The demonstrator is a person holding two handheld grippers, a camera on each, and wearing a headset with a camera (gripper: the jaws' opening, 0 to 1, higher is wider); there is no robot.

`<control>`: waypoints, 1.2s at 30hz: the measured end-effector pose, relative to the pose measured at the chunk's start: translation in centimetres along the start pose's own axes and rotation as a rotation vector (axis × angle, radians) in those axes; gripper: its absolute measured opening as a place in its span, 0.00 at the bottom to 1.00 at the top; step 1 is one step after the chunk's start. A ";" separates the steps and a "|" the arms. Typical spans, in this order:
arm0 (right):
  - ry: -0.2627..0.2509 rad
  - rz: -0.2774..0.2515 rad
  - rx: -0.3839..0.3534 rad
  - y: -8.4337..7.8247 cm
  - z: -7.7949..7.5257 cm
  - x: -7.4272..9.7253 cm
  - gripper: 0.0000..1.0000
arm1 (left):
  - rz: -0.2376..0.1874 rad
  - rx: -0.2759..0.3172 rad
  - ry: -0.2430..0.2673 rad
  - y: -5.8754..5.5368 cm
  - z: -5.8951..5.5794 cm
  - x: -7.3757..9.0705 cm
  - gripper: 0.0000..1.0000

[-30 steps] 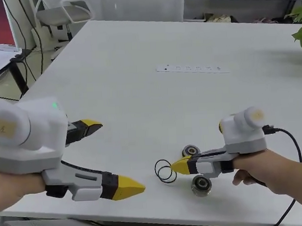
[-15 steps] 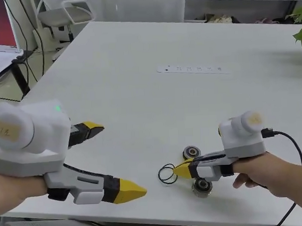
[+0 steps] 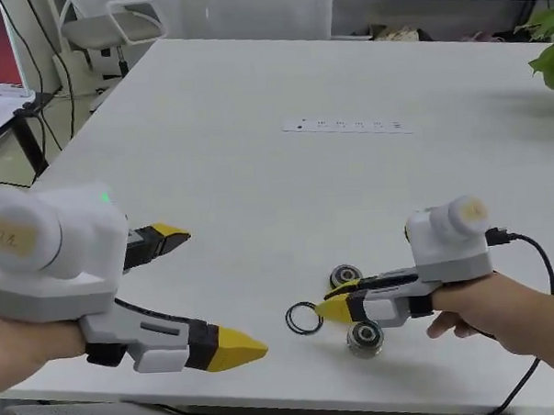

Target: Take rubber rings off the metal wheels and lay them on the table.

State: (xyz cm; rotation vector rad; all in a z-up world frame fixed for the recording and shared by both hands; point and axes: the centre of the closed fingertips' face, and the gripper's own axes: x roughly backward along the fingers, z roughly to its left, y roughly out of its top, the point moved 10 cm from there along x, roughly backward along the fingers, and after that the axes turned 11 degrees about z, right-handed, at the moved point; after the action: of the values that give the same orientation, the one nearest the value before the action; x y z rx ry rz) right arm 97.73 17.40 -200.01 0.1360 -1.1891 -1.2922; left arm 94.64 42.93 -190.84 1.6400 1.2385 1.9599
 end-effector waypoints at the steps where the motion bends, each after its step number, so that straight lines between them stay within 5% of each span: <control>1: 0.001 -0.009 -0.002 0.1 0.1 0.2 0.21 | 0.000 0.000 -0.001 0.0 0.0 0.0 0.98; 15: -0.014 -0.126 -0.022 0.8 0.7 3.2 0.30 | 0.008 -0.011 -0.018 0.6 0.2 -0.5 0.96; 36: -0.100 -0.187 -0.019 0.1 0.5 7.2 0.35 | 0.012 -0.038 -0.044 2.7 1.3 -2.7 0.93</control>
State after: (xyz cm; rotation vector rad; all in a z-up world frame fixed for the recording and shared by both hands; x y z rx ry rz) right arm 96.16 12.02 -195.40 0.1738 -1.2724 -1.4881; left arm 97.48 39.98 -190.58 1.6669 1.1700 1.9318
